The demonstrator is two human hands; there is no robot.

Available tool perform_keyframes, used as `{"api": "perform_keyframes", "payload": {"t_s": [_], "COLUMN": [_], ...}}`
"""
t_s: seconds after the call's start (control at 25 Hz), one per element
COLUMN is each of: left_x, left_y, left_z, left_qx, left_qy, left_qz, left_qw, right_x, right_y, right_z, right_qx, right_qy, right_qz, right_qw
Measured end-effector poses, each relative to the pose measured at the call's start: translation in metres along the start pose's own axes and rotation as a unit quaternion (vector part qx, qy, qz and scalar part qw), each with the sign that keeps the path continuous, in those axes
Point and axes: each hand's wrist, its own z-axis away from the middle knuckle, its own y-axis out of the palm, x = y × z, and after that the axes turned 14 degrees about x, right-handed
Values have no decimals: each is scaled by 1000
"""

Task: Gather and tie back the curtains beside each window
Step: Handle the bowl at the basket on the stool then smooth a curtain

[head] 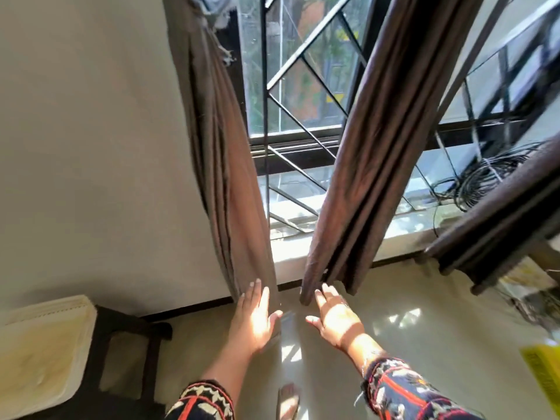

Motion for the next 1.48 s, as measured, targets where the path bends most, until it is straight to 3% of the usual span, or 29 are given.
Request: {"api": "perform_keyframes", "payload": {"t_s": [0.32,0.52,0.64,0.84,0.96,1.24,1.36,1.48], "left_x": [-41,-79,-110,-192,-254,-378,-411,-430], "left_y": [-36,-39,-29,-24,-11,3,1,-3], "left_z": [-92,-131,-135,-155,-170,-201,-205,-215], "left_qx": [-32,18,-56,15,155,172,175,164], "left_qy": [67,92,125,210,205,133,124,102], "left_qz": [-94,-107,-91,-37,16,36,44,47], "left_qw": [993,990,986,977,966,975,976,980], "right_x": [-55,-84,-110,-174,-228,-359,-394,-412], "right_y": [-37,-45,-39,-49,-52,-73,-83,-101], "right_z": [-27,-28,-20,-15,-9,24,34,24], "right_qx": [-62,-81,-68,-70,-58,-62,-129,-86], "right_qy": [24,66,95,118,131,125,101,88], "right_qz": [-23,-73,-90,-93,-140,-113,-59,-19], "right_qw": [998,992,989,986,980,984,985,992]}}
